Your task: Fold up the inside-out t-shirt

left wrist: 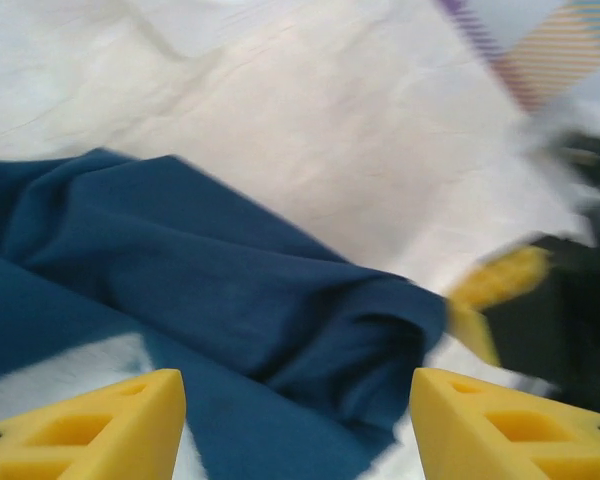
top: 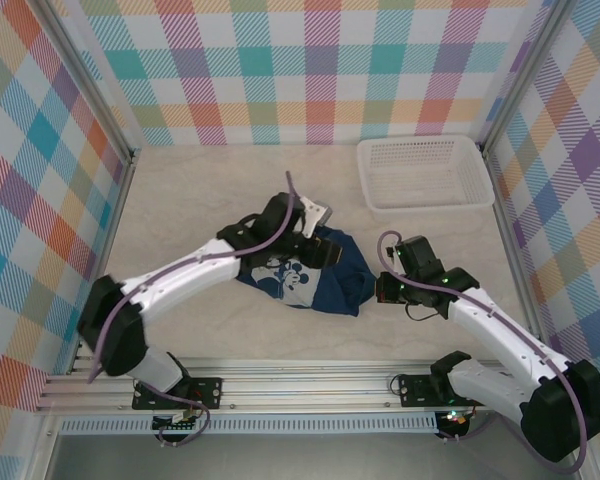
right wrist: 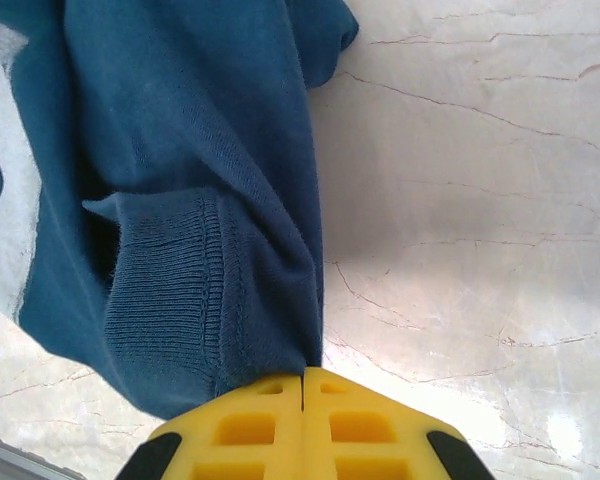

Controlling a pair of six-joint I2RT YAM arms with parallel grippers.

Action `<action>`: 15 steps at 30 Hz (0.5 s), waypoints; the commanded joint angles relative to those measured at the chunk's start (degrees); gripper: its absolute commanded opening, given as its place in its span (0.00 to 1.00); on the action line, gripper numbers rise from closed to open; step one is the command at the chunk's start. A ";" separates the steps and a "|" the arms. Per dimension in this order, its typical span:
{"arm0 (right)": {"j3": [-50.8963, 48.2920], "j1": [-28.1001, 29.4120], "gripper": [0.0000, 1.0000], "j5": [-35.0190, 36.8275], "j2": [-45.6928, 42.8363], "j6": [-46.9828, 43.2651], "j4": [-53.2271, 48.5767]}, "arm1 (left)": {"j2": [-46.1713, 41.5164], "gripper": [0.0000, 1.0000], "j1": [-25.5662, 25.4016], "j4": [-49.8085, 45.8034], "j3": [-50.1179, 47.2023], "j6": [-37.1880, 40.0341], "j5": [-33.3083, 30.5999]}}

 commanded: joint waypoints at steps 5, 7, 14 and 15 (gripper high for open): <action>-2.02 -0.22 0.00 1.02 0.60 2.52 4.11 | 17.80 0.66 0.55 -11.92 13.98 6.08 -8.07; -2.06 -0.18 0.00 0.60 0.69 2.35 4.75 | 22.05 0.67 0.63 -13.85 17.94 7.04 -5.51; -0.73 -0.19 0.00 0.90 0.36 0.01 6.04 | 30.03 0.46 1.17 -15.03 24.55 6.13 0.67; -0.22 -0.17 0.00 0.58 0.21 -1.00 6.77 | 30.03 0.35 1.56 -14.26 25.24 5.38 1.10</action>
